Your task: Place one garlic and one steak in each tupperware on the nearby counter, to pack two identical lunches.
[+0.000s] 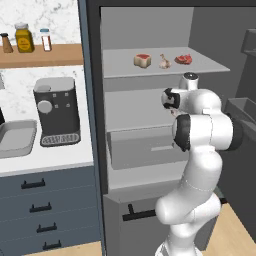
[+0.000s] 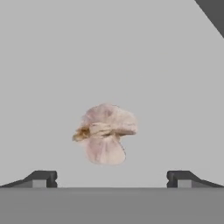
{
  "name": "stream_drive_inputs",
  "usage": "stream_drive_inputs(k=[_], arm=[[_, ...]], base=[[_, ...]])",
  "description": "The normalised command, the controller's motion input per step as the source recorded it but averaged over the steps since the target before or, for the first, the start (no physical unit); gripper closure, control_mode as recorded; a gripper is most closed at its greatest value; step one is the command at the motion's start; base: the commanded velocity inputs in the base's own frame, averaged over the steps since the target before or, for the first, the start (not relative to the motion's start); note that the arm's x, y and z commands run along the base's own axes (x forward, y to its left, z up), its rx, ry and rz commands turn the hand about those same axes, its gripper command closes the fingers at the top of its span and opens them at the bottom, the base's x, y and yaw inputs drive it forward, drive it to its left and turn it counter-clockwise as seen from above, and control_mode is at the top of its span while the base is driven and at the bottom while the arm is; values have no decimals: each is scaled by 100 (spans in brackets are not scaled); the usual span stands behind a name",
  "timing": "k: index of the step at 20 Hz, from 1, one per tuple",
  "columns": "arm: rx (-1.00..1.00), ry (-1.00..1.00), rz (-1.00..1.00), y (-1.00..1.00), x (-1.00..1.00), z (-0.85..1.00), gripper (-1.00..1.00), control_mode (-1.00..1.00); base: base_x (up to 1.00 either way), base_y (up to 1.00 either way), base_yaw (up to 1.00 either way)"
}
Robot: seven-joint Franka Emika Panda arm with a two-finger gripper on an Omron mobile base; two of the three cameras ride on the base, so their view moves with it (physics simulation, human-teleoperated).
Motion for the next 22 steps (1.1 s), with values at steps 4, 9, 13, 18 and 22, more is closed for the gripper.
stream_drive_inputs(k=[4, 9, 13, 18, 22], arm=[[0, 4, 0, -19, 40, -31, -100, -100], [0, 1, 0, -2, 28, -36, -100, -100], [0, 3, 0, 2, 0, -51, 100, -100], [0, -2, 0, 0, 0, -11, 100, -100], [0, -13, 0, 4, -75, 21, 100, -100]], base=[[0, 0, 0], [0, 0, 0], [0, 0, 0], [0, 0, 0], [0, 0, 0]])
